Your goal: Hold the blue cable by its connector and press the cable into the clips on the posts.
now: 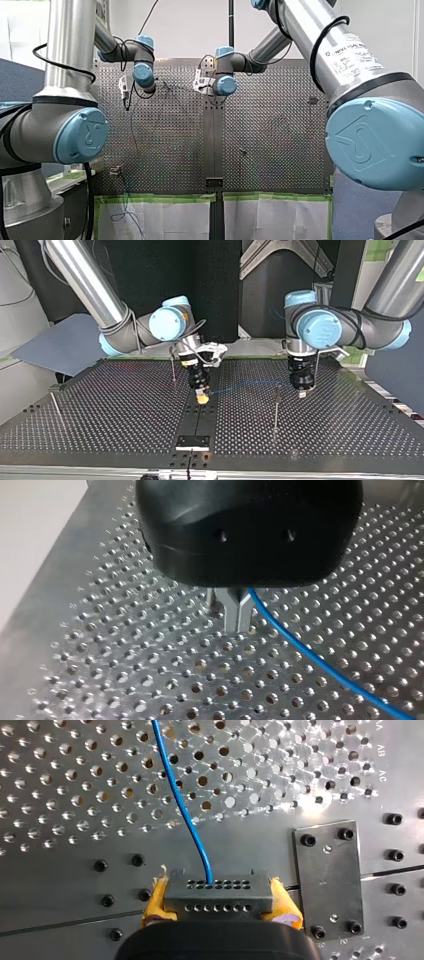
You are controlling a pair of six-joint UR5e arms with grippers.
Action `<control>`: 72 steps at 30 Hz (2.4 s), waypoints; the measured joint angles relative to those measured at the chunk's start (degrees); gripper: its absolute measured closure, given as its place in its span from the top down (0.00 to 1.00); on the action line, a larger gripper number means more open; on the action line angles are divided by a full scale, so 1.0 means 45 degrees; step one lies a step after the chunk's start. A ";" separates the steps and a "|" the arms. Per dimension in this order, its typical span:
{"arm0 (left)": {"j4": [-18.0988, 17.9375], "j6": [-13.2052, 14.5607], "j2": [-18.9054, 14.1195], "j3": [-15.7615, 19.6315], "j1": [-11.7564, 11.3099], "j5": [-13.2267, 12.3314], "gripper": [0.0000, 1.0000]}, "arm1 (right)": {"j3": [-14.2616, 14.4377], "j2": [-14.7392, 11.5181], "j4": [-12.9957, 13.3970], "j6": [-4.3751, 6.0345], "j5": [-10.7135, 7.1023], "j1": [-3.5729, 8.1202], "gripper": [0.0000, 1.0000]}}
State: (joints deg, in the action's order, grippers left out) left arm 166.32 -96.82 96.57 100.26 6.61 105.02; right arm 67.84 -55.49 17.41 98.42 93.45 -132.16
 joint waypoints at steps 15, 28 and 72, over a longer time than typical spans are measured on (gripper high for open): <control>0.0359 -0.0480 0.0339 -0.0752 -0.0180 -0.0935 0.00 | -0.0175 0.0015 0.0020 0.0004 -0.0016 0.0187 0.00; 0.0765 -0.0494 0.0875 -0.1306 -0.0403 -0.1263 0.00 | -0.0202 0.0032 0.0020 0.0023 0.0114 0.0478 0.00; 0.2701 -0.0383 0.0896 -0.1525 -0.0014 0.0203 1.00 | -0.0194 0.0053 -0.0197 0.0081 0.0271 0.0576 0.00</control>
State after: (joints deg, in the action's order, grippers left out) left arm 178.48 -98.55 100.60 93.39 6.54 105.93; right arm 66.96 -55.25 16.52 98.79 94.67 -129.56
